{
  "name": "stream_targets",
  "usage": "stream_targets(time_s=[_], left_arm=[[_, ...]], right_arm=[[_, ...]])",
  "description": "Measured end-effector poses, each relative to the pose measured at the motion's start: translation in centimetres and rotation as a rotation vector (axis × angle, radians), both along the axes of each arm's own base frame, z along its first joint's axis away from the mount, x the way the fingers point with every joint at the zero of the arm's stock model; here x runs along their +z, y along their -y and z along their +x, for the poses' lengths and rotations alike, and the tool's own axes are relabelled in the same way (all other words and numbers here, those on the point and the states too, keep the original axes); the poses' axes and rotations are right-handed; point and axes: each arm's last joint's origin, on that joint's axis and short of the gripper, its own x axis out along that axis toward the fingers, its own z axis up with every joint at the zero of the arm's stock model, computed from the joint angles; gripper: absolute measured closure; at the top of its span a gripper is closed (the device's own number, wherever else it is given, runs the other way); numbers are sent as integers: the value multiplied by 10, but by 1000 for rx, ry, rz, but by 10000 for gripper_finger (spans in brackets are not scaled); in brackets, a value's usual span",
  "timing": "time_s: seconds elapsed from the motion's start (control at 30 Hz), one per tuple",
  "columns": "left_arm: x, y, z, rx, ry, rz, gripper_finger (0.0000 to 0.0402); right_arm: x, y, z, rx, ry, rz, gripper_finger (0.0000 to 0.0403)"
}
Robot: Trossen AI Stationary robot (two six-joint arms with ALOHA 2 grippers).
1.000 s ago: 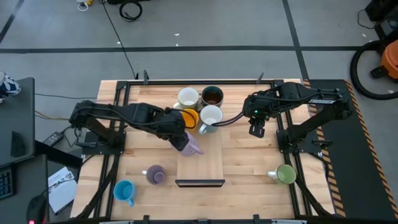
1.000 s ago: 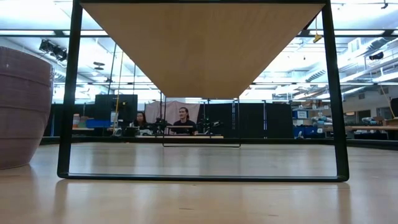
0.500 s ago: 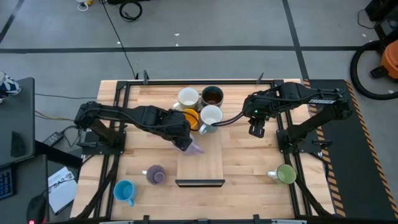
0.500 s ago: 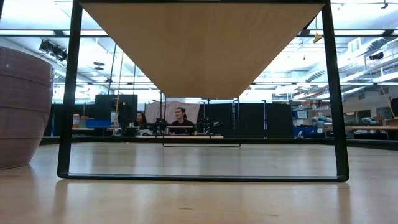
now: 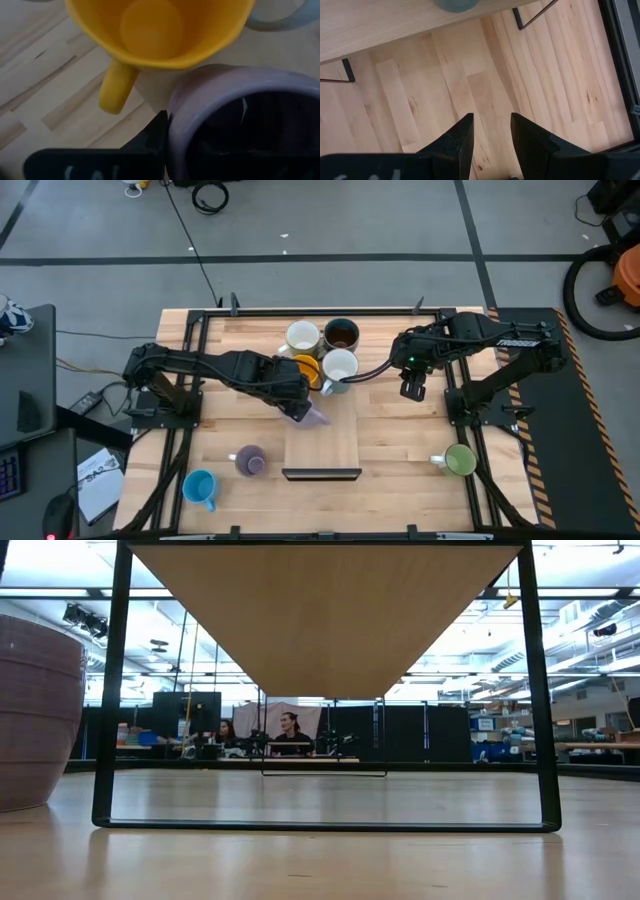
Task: Place coffee mugs
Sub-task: Put the top purple mug on the shelf
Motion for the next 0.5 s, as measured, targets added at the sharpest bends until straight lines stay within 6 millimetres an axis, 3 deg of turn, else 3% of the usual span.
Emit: stream_targets(time_s=[0.5], left_arm=[[-1, 1, 0, -10, -15, -33, 300]], right_arm=[[0, 0, 0, 0, 0, 0, 268]])
